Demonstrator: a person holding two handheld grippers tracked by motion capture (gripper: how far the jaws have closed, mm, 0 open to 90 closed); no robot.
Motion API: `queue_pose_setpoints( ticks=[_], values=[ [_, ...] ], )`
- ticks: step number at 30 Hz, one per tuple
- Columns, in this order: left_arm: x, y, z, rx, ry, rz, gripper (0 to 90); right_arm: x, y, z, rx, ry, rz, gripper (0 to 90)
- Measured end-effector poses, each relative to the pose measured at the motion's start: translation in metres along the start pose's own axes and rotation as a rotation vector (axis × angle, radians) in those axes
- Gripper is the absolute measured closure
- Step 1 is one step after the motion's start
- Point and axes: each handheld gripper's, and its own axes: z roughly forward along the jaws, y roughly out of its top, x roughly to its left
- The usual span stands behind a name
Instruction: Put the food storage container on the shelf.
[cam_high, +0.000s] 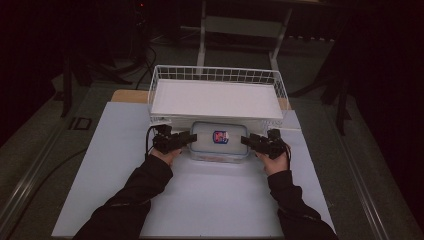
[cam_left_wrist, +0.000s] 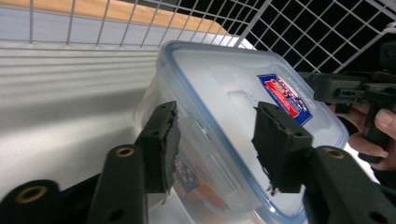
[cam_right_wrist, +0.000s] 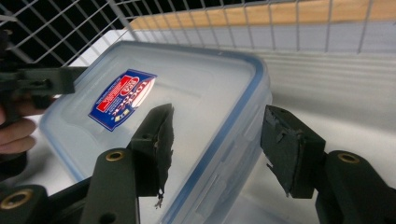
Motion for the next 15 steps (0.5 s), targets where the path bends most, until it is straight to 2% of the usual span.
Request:
queue_pose_setpoints(
  ticks=[1,3,5,7,8,10,13,15],
  values=[
    [-0.001,0.0,0.001,-0.001,0.003,0.01,46.9,0.001,0.001,0.0,-0.002,-0.012,-0.002,43.8],
    [-0.001,0.001,0.002,-0.004,0.013,0.021,44.4,0.002,0.002,0.002,-0.017,-0.036,-0.041,43.4],
    [-0.005,0.001,0.002,-0.01,0.057,0.047,41.0,0.001,0.003,0.004,-0.024,-0.05,-0.051,41.0],
    [-0.005,0.002,0.002,-0.006,0.064,0.065,41.1,0.001,0.003,0.004,-0.027,-0.056,-0.048,40.7],
    [-0.005,0.003,0.001,-0.009,0.07,0.06,41.1,0.002,0.002,0.003,-0.028,-0.058,-0.04,40.3],
    [-0.006,0.002,0.0,-0.01,0.07,0.055,40.9,0.003,0.0,0.002,-0.041,-0.066,-0.046,39.7],
    [-0.006,0.002,-0.004,-0.024,0.042,0.041,38.2,0.006,-0.003,-0.001,-0.053,-0.073,-0.055,38.9],
    [-0.008,0.001,-0.008,-0.029,0.017,0.066,32.6,0.01,-0.004,-0.004,-0.057,-0.076,-0.066,38.6]
  ],
)
